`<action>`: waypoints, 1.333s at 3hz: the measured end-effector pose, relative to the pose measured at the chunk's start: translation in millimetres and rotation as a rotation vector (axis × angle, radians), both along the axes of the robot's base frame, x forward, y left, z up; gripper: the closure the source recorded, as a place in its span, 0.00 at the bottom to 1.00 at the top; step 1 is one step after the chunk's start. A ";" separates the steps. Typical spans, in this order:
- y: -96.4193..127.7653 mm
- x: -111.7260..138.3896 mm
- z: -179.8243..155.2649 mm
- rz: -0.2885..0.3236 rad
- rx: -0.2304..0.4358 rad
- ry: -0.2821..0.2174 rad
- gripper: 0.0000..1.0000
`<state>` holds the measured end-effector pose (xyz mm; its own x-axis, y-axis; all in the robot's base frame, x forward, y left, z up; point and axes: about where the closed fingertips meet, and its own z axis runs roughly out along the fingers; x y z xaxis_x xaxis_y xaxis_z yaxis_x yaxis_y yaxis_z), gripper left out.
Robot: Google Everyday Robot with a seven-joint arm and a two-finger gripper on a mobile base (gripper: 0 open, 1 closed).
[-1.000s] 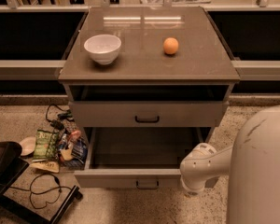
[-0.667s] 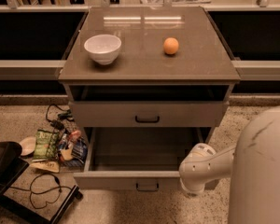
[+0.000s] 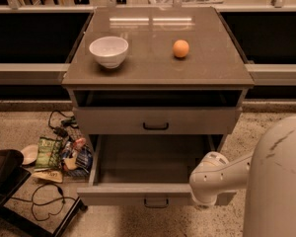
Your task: Open middle drawer
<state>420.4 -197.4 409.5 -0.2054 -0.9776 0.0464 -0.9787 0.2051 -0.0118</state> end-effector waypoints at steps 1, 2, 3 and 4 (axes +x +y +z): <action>-6.8 -11.7 14.2 -0.036 -0.028 -0.021 1.00; -6.6 -11.2 14.3 -0.036 -0.028 -0.021 1.00; -6.6 -11.2 18.1 -0.036 -0.028 -0.021 1.00; -6.6 -11.2 18.1 -0.036 -0.028 -0.021 1.00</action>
Offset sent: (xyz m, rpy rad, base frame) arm -0.2011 -0.0893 0.2076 -0.3835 -0.2984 -0.5161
